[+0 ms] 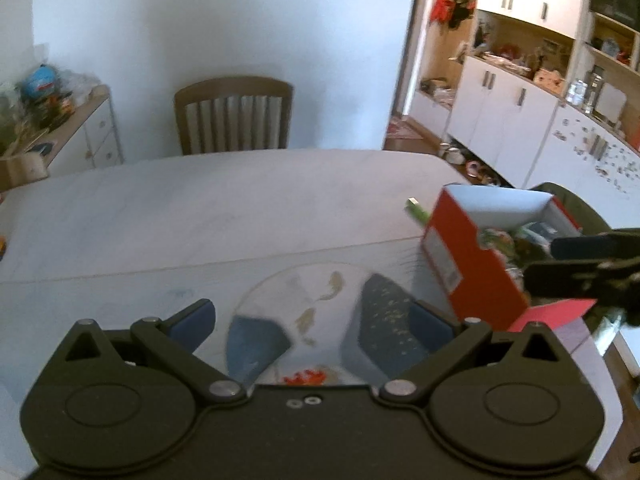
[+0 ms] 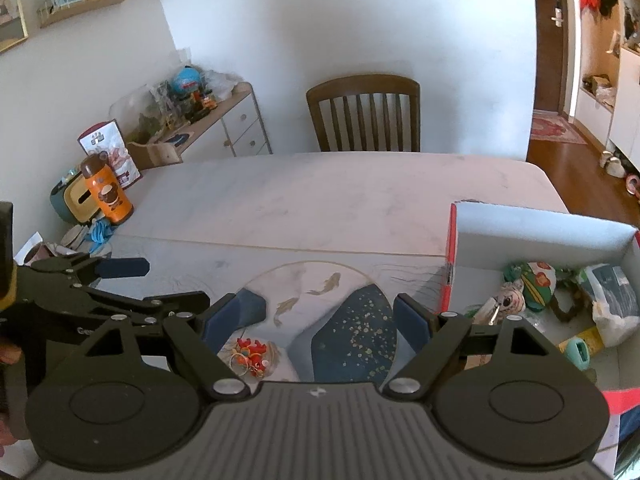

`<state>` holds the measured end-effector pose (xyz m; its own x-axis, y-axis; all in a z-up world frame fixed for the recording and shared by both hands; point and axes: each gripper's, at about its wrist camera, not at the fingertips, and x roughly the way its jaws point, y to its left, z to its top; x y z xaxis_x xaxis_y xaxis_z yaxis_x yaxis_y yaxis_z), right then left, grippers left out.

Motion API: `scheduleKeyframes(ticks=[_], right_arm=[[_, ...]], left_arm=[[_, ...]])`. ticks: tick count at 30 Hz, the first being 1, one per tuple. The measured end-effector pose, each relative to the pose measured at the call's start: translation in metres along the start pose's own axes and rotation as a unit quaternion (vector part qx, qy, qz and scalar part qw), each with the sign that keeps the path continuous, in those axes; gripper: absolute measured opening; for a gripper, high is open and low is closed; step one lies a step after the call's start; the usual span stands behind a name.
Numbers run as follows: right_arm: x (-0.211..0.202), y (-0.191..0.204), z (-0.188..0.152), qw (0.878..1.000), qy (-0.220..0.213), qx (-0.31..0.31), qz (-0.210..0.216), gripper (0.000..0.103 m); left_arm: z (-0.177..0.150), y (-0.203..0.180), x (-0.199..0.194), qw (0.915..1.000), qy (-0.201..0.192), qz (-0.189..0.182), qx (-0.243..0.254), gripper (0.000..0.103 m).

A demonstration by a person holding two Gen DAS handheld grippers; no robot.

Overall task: Organize objects
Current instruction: 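Withdraw both grippers from the shoebox back over the table, then lower the right gripper onto the green battery while the left grasps the fish keychain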

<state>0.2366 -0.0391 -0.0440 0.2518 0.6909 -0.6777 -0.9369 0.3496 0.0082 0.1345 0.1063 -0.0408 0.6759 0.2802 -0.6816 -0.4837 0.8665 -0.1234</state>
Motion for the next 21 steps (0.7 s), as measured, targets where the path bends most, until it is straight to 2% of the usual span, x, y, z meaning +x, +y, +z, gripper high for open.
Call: scheduleKeyframes(ticks=[7,21], right_arm=[[0.017,-0.008,0.018,1.0,0.013,0.001,0.005,0.084],[0.075,-0.056,0.069,0.997,0.066,-0.026,0.016,0.084]], left_arm=[[-0.011,0.015,0.018,0.9997,0.014,0.015,-0.011,0.103],[-0.039,0.007,0.066,0.9977,0.05,0.042,-0.018,0.102]])
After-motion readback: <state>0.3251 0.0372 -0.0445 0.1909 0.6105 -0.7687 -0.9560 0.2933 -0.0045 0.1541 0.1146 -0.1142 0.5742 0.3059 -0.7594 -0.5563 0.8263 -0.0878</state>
